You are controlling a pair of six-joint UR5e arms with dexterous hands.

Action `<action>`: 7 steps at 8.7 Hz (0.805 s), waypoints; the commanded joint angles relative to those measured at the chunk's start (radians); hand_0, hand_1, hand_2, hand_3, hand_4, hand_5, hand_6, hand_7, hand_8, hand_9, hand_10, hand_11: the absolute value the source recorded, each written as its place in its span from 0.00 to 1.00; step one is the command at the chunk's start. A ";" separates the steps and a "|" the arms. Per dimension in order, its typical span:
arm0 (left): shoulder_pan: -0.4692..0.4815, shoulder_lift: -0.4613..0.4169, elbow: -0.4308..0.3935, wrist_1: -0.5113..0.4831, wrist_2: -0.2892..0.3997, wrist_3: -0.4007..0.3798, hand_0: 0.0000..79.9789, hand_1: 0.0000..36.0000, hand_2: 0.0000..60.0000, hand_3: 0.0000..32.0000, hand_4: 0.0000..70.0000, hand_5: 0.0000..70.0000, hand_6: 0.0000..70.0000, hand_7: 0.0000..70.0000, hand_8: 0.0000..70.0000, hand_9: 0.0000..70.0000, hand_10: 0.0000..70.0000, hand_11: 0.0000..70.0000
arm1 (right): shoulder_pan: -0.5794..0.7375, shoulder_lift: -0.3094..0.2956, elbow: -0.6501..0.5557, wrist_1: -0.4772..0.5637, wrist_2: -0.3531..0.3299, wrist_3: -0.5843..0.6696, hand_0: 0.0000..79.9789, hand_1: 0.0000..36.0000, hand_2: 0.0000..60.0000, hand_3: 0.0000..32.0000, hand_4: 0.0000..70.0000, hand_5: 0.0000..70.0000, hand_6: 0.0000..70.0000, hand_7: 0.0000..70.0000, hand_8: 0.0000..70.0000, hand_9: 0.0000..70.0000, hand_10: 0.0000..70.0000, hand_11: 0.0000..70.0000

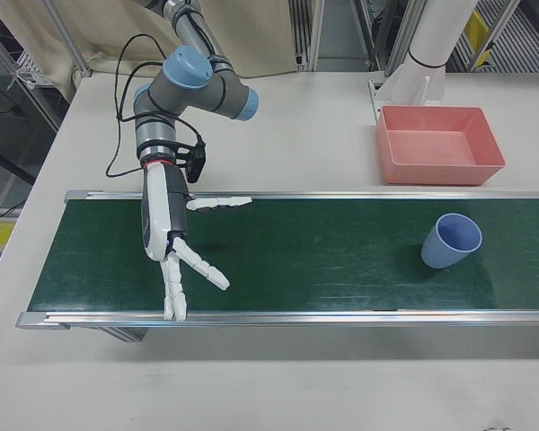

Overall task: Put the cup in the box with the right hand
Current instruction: 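Move the right hand along the conveyor toward the approaching blue cup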

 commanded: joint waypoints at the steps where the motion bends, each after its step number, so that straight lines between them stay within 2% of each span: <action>1: 0.000 0.000 0.000 0.000 -0.002 0.000 0.00 0.00 0.00 0.00 0.00 0.00 0.00 0.00 0.00 0.00 0.00 0.00 | -0.038 -0.003 0.005 0.000 0.000 -0.008 0.59 0.26 0.08 0.00 0.18 0.06 0.05 0.11 0.00 0.02 0.05 0.09; 2: 0.000 0.000 0.000 0.000 0.000 0.000 0.00 0.00 0.00 0.00 0.00 0.00 0.00 0.00 0.00 0.00 0.00 0.00 | -0.057 -0.006 0.006 0.002 0.000 -0.008 0.55 0.31 0.28 0.00 0.12 0.05 0.05 0.11 0.00 0.03 0.04 0.08; 3: 0.000 0.000 0.000 0.000 0.000 0.000 0.00 0.00 0.00 0.00 0.00 0.00 0.00 0.00 0.00 0.00 0.00 0.00 | -0.067 -0.008 0.009 0.002 0.000 -0.008 0.56 0.24 0.15 0.00 0.15 0.05 0.05 0.12 0.00 0.03 0.04 0.07; 4: 0.000 0.000 0.000 0.000 -0.002 0.000 0.00 0.00 0.00 0.00 0.00 0.00 0.00 0.00 0.00 0.00 0.00 0.00 | -0.071 -0.008 0.011 0.002 0.000 -0.008 0.57 0.21 0.08 0.00 0.15 0.05 0.05 0.12 0.00 0.03 0.04 0.07; 5: -0.001 0.000 0.000 0.000 -0.002 0.000 0.00 0.00 0.00 0.00 0.00 0.00 0.00 0.00 0.00 0.00 0.00 0.00 | -0.082 -0.008 0.015 0.002 0.000 -0.008 0.57 0.25 0.13 0.00 0.13 0.05 0.05 0.12 0.00 0.03 0.03 0.07; 6: 0.000 0.000 0.000 0.002 -0.002 0.000 0.00 0.00 0.00 0.00 0.00 0.00 0.00 0.00 0.00 0.00 0.00 0.00 | -0.097 -0.008 0.028 0.002 0.000 -0.008 0.54 0.33 0.32 0.00 0.08 0.05 0.05 0.12 0.00 0.02 0.03 0.07; 7: 0.000 0.000 0.000 0.000 -0.002 0.000 0.00 0.00 0.00 0.00 0.00 0.00 0.00 0.00 0.00 0.00 0.00 0.00 | -0.104 -0.008 0.034 0.000 0.000 -0.010 0.56 0.28 0.21 0.00 0.12 0.05 0.05 0.13 0.00 0.03 0.03 0.07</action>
